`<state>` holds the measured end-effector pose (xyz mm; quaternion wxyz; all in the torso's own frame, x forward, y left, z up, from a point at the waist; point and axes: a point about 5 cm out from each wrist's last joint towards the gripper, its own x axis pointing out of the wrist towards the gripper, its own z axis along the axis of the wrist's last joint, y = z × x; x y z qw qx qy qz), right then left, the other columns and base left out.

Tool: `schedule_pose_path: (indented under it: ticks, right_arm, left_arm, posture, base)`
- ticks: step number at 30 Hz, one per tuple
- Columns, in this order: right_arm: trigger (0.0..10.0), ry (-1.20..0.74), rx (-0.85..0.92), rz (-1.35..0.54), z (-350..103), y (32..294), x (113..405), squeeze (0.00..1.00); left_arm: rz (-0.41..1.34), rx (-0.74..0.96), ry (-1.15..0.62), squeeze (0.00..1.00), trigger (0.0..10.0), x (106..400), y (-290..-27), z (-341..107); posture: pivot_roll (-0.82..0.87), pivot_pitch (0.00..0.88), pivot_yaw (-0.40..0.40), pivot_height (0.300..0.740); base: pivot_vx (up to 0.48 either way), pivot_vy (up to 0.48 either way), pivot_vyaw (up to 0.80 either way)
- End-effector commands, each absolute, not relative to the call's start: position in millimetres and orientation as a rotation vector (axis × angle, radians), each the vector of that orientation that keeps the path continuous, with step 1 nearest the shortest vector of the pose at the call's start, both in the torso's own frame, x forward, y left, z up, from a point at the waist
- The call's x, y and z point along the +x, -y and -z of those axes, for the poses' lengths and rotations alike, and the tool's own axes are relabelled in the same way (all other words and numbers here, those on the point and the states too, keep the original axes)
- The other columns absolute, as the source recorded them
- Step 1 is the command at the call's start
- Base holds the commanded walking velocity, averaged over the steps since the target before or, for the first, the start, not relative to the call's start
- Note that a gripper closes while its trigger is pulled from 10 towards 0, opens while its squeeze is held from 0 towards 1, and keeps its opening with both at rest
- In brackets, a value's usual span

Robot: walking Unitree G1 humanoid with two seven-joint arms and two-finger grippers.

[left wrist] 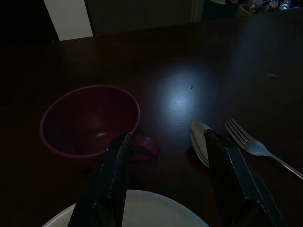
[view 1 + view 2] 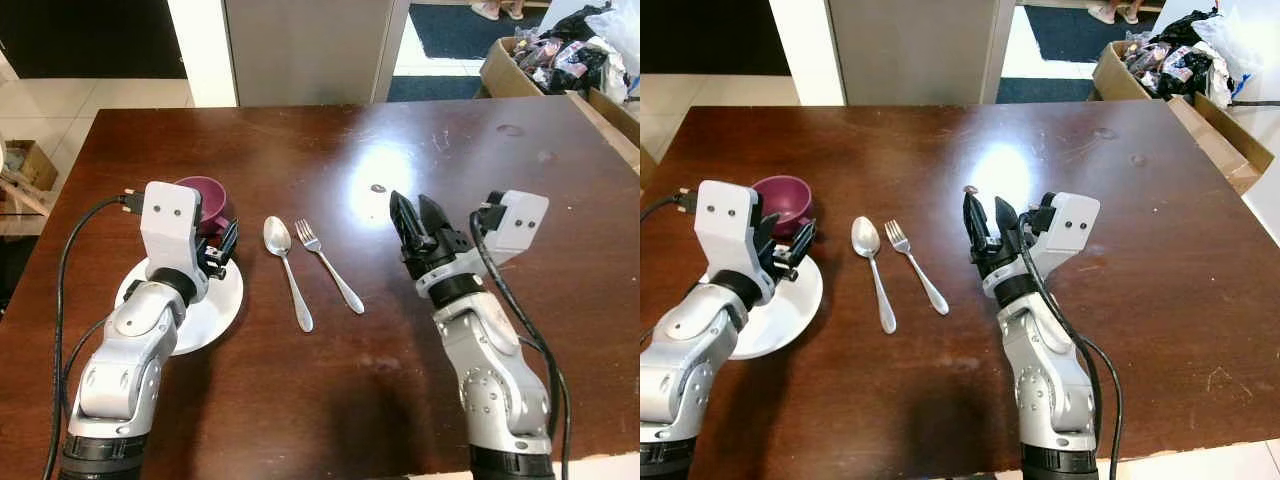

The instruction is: Setting the table

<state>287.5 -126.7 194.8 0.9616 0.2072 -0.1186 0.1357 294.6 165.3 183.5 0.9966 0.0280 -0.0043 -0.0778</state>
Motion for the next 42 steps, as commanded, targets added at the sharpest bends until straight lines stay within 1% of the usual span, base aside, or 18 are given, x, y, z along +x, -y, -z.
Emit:
schedule_pose_path:
  ticks: [1,12,42]
  right_arm:
    - [10.0,0.221,0.425,-0.277,-191.6,125.1,287.8,0.0]
    - [10.0,0.212,0.427,-0.287,-189.7,122.5,286.8,0.0]
    - [10.0,0.215,0.447,-0.302,-189.3,119.1,286.9,0.0]
  left_arm:
    - [0.15,0.061,-0.012,0.0,10.0,294.1,-165.8,-176.5]
    - [0.145,0.064,-0.012,0.0,10.0,294.9,-165.8,-174.3]
    - [0.144,0.077,-0.008,0.0,10.0,295.8,-168.0,-174.0]
  posture:
    - [-0.09,0.073,0.059,0.74]
    - [-0.09,0.055,0.062,0.74]
    - [-0.09,0.05,0.075,0.74]
  base:
    - [0.0,0.0,0.0]
    - [0.0,0.0,0.0]
    - [-0.414,0.0,0.0]
